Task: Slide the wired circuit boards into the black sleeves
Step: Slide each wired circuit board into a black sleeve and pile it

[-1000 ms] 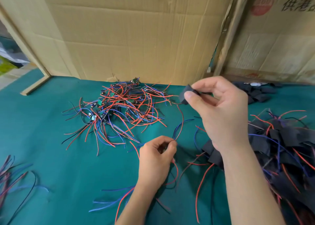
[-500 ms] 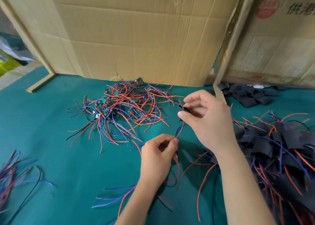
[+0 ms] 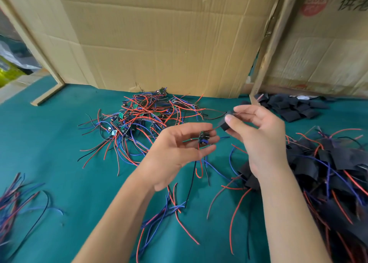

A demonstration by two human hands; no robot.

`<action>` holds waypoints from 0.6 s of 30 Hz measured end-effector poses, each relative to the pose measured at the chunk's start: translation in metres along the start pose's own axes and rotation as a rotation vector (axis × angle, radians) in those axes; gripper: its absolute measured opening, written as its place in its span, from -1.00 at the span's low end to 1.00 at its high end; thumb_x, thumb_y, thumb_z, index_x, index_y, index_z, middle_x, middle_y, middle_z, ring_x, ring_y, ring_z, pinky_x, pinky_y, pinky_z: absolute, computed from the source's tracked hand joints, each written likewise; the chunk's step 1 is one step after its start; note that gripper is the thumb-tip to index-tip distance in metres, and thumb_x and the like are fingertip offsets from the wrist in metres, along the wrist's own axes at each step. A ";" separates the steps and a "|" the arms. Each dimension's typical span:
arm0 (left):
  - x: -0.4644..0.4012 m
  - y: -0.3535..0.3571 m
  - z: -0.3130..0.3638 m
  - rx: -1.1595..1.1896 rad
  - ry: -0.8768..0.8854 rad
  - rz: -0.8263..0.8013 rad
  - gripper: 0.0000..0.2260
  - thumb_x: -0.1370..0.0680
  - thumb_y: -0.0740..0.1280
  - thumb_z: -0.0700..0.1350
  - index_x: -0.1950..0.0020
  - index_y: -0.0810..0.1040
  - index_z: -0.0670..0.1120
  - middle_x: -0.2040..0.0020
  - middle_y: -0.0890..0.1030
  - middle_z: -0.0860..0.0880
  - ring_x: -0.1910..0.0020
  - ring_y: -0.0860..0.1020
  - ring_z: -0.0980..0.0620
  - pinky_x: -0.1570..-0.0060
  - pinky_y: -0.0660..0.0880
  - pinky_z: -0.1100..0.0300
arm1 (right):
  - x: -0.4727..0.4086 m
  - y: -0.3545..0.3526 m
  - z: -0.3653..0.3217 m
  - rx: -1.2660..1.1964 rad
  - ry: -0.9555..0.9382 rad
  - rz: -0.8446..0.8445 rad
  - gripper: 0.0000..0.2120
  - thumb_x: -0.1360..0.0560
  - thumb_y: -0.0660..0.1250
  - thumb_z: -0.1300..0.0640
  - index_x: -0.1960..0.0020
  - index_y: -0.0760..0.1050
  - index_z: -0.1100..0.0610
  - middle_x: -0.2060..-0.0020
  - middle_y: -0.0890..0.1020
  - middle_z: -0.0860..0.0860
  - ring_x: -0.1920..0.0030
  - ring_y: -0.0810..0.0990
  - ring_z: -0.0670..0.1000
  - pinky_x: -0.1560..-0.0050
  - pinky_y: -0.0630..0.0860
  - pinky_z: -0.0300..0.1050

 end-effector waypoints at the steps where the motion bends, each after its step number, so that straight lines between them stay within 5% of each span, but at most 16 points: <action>1: 0.000 0.003 0.002 0.035 -0.016 -0.030 -0.48 -0.34 0.32 -0.55 -0.31 0.50 -0.38 -0.22 0.59 -0.39 -0.23 0.61 -0.24 -0.26 0.55 -0.01 | 0.000 -0.002 0.000 -0.026 0.009 0.013 -0.84 -0.46 0.51 0.36 0.05 0.62 0.16 0.27 0.68 -0.01 0.21 0.66 -0.07 0.12 0.67 -0.11; 9: -0.005 0.007 -0.005 0.043 -0.050 0.055 -0.57 -0.56 0.19 -0.55 -0.37 0.45 -0.26 -0.17 0.63 -0.34 -0.17 0.65 -0.22 -0.08 0.64 0.03 | 0.002 0.001 0.000 -0.167 0.090 -0.061 -0.84 -0.48 0.48 0.37 0.00 0.60 0.19 0.22 0.68 0.06 0.14 0.70 0.02 0.09 0.67 -0.09; 13: -0.006 0.002 -0.005 -0.066 -0.057 0.152 -0.83 -0.58 0.29 -0.45 -0.10 0.49 -0.23 0.03 0.68 -0.28 0.05 0.72 -0.10 0.14 0.66 0.14 | 0.004 0.008 0.004 -0.213 0.147 -0.107 -0.84 -0.49 0.47 0.37 -0.03 0.60 0.22 0.22 0.68 0.08 0.18 0.70 0.03 0.15 0.65 -0.13; 18: -0.007 -0.009 -0.003 -0.132 0.049 0.296 -0.89 -0.49 0.42 -0.41 0.08 0.63 -0.22 0.25 0.67 -0.13 0.20 0.72 -0.14 0.18 0.66 0.13 | 0.007 0.015 0.010 -0.294 0.223 -0.140 -0.86 -0.51 0.43 0.39 -0.04 0.58 0.26 0.17 0.68 0.16 0.15 0.71 0.09 0.12 0.68 -0.09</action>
Point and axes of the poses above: each hand's wrist, its own x-axis away from the middle knuckle, its own y-axis out of the palm, z = x × y, the point moved 7 cm from there along -x, towards the middle knuckle
